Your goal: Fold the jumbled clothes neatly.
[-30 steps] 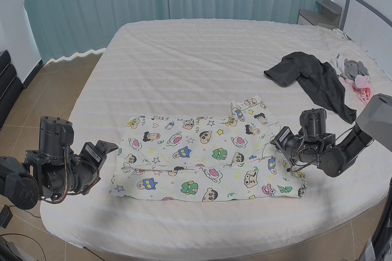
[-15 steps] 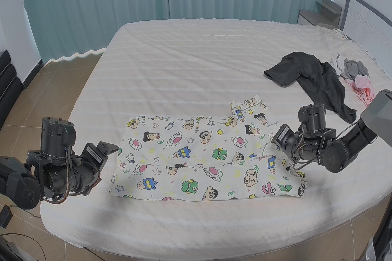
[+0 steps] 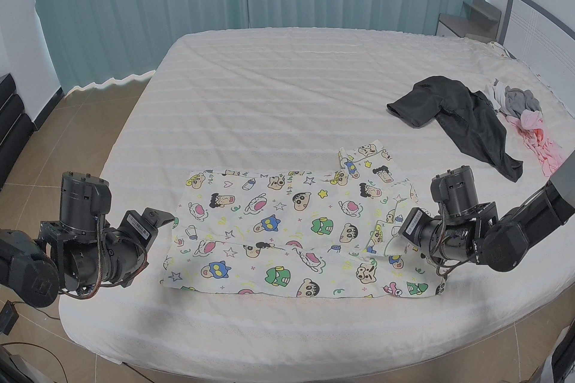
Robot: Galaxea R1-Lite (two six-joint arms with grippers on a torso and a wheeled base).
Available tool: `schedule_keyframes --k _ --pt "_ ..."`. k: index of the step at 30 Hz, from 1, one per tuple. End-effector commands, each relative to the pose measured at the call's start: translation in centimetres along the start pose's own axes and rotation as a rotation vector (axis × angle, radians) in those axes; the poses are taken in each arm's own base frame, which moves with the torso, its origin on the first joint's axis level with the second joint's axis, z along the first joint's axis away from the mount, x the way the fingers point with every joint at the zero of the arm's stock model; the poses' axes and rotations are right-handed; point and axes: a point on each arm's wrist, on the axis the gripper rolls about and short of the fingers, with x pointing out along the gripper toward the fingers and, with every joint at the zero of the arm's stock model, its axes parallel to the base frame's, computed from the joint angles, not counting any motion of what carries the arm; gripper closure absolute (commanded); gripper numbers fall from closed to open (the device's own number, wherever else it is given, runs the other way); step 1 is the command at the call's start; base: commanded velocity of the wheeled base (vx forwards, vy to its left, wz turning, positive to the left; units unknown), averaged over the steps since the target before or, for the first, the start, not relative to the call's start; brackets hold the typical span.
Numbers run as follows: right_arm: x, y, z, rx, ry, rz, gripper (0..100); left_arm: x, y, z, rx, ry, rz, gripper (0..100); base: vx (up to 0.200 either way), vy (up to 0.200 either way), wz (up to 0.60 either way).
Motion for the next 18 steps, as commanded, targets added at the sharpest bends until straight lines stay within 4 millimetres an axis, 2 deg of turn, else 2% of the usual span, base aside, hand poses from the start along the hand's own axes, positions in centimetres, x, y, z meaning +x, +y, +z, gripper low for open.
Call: schedule_keyframes --k 1,4,11,18 --pt "-1.1 -0.2 -1.2 -0.024 0.018 -0.006 100 0.0 0.0 0.0 -0.001 0.001 0.001 0 0.0 0.0 0.0" --pt "-2.0 -0.8 -2.5 -0.051 0.043 -0.025 100 0.0 0.0 0.0 -0.001 0.0 0.0 0 0.0 0.0 0.0" --pt "-2.4 -1.5 -4.8 -0.103 0.062 -0.072 100 0.0 0.0 0.0 -0.001 0.0 0.0 0 0.0 0.0 0.0" --pt "-2.3 -1.7 -5.8 -0.063 0.085 -0.086 100 0.0 0.0 0.0 0.0 0.001 -0.001 0 0.0 0.0 0.0"
